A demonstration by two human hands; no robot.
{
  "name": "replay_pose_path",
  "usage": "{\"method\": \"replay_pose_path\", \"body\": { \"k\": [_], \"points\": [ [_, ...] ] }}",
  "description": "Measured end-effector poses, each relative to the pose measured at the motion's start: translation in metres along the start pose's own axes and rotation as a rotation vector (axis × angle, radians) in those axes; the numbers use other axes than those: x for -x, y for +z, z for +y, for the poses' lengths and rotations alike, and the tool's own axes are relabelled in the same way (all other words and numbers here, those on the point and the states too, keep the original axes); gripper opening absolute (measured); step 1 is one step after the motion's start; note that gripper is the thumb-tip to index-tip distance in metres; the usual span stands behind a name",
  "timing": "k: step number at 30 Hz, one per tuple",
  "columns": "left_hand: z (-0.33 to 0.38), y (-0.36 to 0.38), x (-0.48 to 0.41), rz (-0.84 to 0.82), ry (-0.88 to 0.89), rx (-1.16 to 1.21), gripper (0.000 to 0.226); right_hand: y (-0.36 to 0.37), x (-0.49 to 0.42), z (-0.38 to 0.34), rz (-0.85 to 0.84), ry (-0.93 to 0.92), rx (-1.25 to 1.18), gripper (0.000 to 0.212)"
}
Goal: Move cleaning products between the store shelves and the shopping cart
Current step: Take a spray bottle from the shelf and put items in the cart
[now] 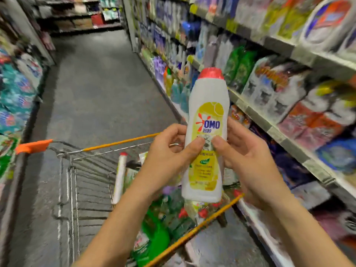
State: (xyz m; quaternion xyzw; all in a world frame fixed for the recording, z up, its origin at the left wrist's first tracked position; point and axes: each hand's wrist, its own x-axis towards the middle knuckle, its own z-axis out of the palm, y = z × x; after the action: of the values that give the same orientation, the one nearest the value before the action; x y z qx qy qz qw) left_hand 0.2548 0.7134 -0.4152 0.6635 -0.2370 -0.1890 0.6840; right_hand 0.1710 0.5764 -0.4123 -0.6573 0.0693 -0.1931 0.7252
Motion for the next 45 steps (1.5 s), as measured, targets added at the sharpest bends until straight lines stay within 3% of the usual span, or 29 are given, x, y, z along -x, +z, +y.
{"method": "replay_pose_path", "body": {
  "k": [9, 18, 30, 45],
  "points": [
    [0.062, 0.161, -0.006, -0.437, 0.168, 0.037, 0.023, -0.122, 0.09, -0.097, 0.382, -0.198, 0.063, 0.058],
    [0.104, 0.324, 0.043, -0.717, 0.273, 0.133, 0.032, -0.225, 0.207, -0.177, 0.636, -0.32, 0.185, 0.059],
    [0.179, 0.445, 0.061, -0.856, 0.432, 0.22, 0.024, -0.307, 0.258, -0.265, 0.702, -0.491, 0.347, 0.057],
    [0.285, 0.526, -0.06, -0.961, 0.71, 0.338, 0.034, -0.369, 0.168, -0.376, 0.767, -0.657, 0.656, 0.045]
  ]
}}
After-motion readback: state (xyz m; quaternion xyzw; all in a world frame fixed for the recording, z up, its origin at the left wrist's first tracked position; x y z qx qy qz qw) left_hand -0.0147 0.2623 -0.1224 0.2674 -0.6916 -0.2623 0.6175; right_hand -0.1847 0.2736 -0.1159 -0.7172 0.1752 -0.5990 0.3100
